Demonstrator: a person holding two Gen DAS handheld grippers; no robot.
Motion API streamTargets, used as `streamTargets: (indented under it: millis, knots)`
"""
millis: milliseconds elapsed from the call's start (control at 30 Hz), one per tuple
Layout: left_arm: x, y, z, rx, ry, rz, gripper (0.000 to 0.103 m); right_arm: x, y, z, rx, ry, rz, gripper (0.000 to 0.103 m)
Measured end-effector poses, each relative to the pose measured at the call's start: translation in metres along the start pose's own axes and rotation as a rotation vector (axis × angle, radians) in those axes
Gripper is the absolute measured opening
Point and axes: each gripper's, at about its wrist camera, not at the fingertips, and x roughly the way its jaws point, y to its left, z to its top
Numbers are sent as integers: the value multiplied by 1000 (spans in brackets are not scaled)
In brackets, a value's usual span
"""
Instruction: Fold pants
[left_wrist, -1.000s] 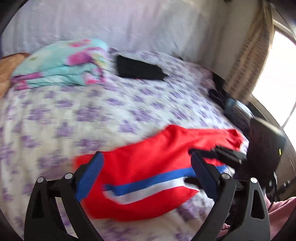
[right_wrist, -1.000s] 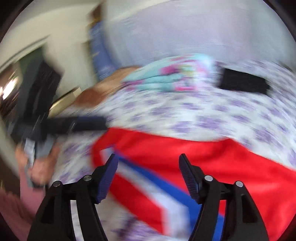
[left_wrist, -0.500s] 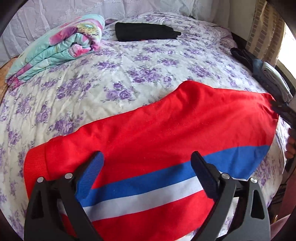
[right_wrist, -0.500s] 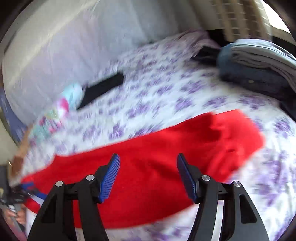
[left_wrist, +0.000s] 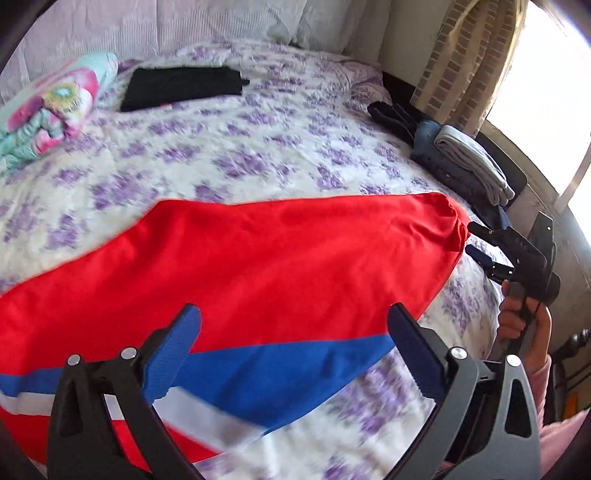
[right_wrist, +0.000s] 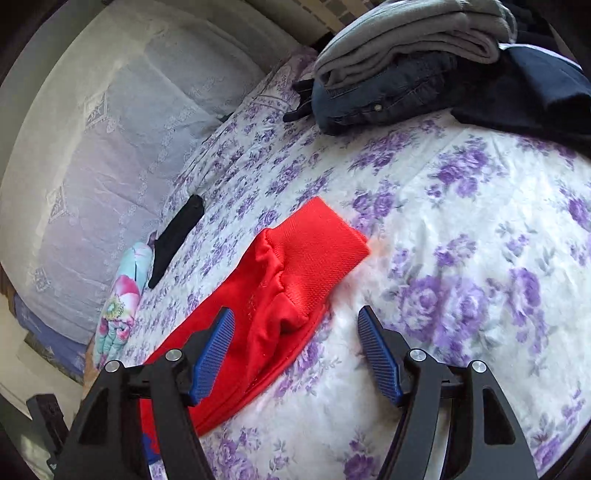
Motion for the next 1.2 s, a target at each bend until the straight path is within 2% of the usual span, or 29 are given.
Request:
streamTargets:
  millis: [133, 433, 500, 667, 733, 833, 967, 1033, 1200]
  knots:
    - [38, -13, -3, -57, 86, -45, 98, 20, 10, 3, -26, 50, 0, 72]
    - [57, -40, -21, 90, 54, 141, 99, 34, 13, 12, -35, 65, 9, 72]
    - [56, -37, -21, 84, 50, 137, 99, 34, 14, 12, -42, 73, 25, 68]
    - [57, -36, -21, 87, 44, 135, 99, 34, 1, 15, 22, 72, 30, 45]
    - [57, -37, -22, 88, 37, 133, 99, 33, -3, 15, 39, 70, 41, 40]
    - [56, -37, -23, 91, 31, 132, 99, 32, -3, 14, 43, 72, 42, 39]
    - [55, -36, -24, 93, 24, 127, 99, 30, -17, 17, 171, 88, 154, 40]
    - [55, -36, -24, 92, 21, 122, 99, 30, -22, 16, 227, 98, 178, 40]
    - [55, -36, -25, 95, 13, 121, 99, 35, -15, 15, 227, 93, 131, 38]
